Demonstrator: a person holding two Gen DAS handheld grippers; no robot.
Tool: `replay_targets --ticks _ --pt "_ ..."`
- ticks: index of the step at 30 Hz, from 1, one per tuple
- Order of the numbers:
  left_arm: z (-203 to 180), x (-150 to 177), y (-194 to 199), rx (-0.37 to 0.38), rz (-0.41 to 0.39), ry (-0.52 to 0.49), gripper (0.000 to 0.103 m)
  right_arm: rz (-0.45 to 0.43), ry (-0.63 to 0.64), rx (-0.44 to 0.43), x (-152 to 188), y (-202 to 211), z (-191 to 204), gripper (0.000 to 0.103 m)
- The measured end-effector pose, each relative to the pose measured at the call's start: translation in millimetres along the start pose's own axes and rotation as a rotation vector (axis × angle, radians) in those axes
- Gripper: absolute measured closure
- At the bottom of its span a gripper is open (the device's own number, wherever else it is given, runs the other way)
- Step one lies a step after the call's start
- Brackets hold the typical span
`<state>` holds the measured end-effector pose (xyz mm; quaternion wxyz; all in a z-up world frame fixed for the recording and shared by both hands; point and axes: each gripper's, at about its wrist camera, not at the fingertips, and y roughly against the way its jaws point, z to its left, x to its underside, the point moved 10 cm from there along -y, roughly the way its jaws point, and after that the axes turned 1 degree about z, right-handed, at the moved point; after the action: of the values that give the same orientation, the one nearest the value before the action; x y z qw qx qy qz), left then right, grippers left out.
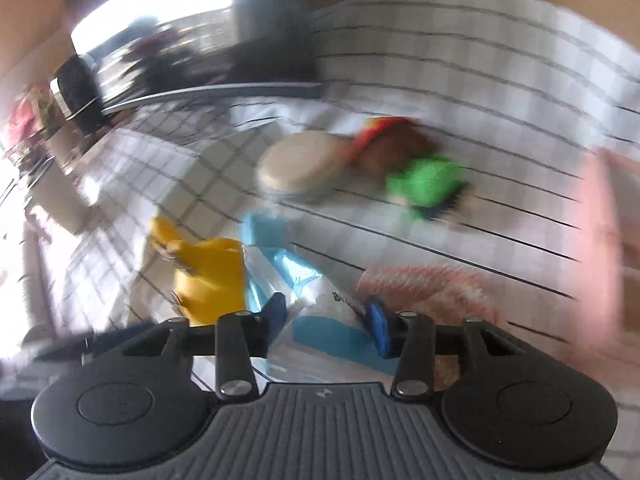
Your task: Organize soft objects
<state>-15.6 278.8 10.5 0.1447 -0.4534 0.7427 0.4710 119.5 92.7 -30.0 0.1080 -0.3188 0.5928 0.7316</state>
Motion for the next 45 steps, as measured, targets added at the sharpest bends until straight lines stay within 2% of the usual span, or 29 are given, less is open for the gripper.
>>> replay_targets --ticks 3,5,6,8,10,11,12,13,14,15,19,21,24,27,29,31,34,36,40,43,45 --pt "-16 -5 -17 0.033 0.004 -0.003 0.029 -0.039 -0.016 0.072 13 30 -24 0.076" --pt "-26 -5 -30 0.055 0.013 0.011 0.029 -0.049 -0.017 0.096 23 46 -34 0.077" --pt "-30 -5 -38 0.054 0.021 0.017 0.029 -0.054 -0.008 0.113 29 54 -38 0.076" --pt "-34 -4 -55 0.007 0.041 0.021 0.032 -0.084 0.028 0.174 37 65 -45 0.075" --pt "-37 -1 -69 -0.045 0.066 -0.002 0.041 -0.118 0.061 0.241 42 76 -51 0.066" --pt "-41 1 -75 -0.057 0.075 -0.022 0.047 -0.135 0.083 0.274 45 83 -54 0.055" --pt "-42 2 -79 -0.065 0.083 -0.045 0.053 -0.148 0.110 0.294 50 89 -56 0.040" --pt "-45 4 -85 -0.076 0.090 -0.073 0.057 -0.158 0.135 0.305 55 95 -58 0.033" --pt "-48 7 -90 -0.094 0.098 -0.104 0.069 -0.160 0.152 0.311 61 99 -60 0.022" --pt "-49 11 -94 -0.119 0.113 -0.132 0.078 -0.152 0.155 0.302 69 100 -60 0.019" --pt "-44 31 -92 -0.165 0.170 -0.217 0.080 -0.099 0.157 0.230 91 95 -57 0.019" --pt "-34 42 -84 -0.208 0.194 -0.260 0.084 -0.108 0.175 0.192 95 96 -48 0.019" --pt "-19 45 -66 -0.286 0.185 -0.321 0.084 -0.105 0.201 0.096 97 92 -31 0.018" --pt "3 40 -46 -0.336 0.178 -0.274 0.084 -0.014 0.212 -0.019 103 73 -13 0.016" --pt "10 36 -33 -0.323 0.171 -0.213 0.084 0.053 0.200 -0.055 111 55 -7 0.016" --pt "8 34 -22 -0.286 0.159 -0.167 0.084 0.091 0.206 -0.026 117 40 -5 0.016" --pt "-2 31 -16 -0.218 0.153 -0.096 0.083 0.084 0.262 0.052 122 34 -5 0.016" --pt "-14 28 -21 -0.180 0.154 -0.064 0.083 0.066 0.303 0.091 125 41 -5 0.021" --pt "-58 18 -40 -0.095 0.145 -0.128 0.083 0.052 0.351 0.177 137 58 -19 0.025" --pt "-99 19 -63 -0.008 0.175 -0.216 0.083 0.057 0.332 0.243 147 72 -44 0.025" --pt "-120 26 -79 0.024 0.194 -0.273 0.083 0.059 0.319 0.303 153 82 -62 0.025"
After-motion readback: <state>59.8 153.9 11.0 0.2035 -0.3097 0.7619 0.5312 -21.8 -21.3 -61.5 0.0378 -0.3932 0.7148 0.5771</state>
